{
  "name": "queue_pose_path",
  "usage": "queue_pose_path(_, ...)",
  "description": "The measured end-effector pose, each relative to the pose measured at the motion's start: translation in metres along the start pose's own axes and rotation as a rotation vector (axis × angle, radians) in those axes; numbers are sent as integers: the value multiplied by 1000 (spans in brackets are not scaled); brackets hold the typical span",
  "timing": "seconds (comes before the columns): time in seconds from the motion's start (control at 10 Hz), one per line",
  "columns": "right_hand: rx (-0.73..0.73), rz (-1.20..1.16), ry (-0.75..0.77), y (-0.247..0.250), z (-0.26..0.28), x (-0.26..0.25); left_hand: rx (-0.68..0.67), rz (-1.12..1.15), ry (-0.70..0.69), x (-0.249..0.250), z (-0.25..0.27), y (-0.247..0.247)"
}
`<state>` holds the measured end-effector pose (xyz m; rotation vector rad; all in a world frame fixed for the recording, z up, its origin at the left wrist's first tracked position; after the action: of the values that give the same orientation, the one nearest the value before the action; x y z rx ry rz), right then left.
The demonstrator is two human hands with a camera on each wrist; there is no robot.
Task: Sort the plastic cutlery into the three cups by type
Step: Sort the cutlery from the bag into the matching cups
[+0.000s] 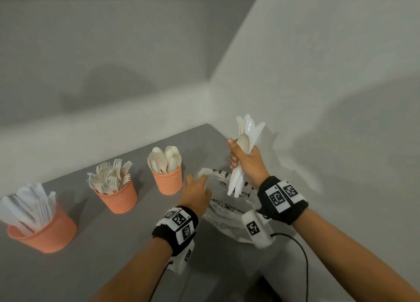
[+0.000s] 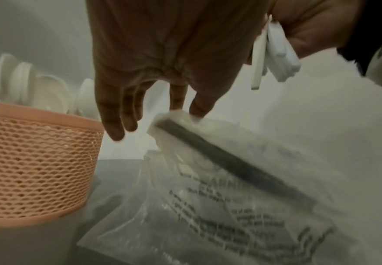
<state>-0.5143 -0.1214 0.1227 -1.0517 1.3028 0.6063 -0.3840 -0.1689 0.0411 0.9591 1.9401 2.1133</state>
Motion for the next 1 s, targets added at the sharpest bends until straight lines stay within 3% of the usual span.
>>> queue_pose_path(0.1, 16, -108, -48, -21, -2, 7, 174, 310, 24, -19, 6, 26)
queue_pose_path(0.2, -11, -166, -78, -55, 1, 22, 128, 977, 329, -55, 32, 31)
queue_pose_path(0.3, -85, -163, -87, -101, 11, 38, -111, 1443, 590, -72, 65, 13)
queue_pose_path(0.4, -129, -87, -56, -142, 27, 61, -120, 1813, 583, -75, 79, 11)
queue_pose_path(0.5, -147, -21, -31, -173, 49, 88, 305, 2600, 917, -99, 110, 37)
queue_pose_path(0.6, -145, 99, -33, -191, 59, 117, 301, 1460, 646, -139, 125, 59)
queue_pose_path(0.7, -251, 315, -51, -206, 74, 137, 138, 1603, 553, -137, 123, 50)
queue_pose_path(0.8, -419, 559, -105, -218, 96, 157, 287, 1254, 501, -161, 121, 73)
queue_pose_path(0.9, -472, 694, -88, -228, 118, 145, 434, 1204, 603, -182, 120, 81)
queue_pose_path(1.0, -631, 612, -76, -241, 115, 147, 396, 1234, 633, -198, 115, 78)
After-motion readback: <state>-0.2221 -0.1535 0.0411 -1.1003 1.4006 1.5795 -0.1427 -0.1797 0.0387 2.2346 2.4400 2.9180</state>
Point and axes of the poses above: each hand's wrist, its own z-axis away from the middle knuckle, its own y-axis out of the back of the hand, x = y × z, the point moved 7 cm from there along -z, towards the middle knuckle, and after that the axes turned 7 degrees about -z, right-handed, at the moved point
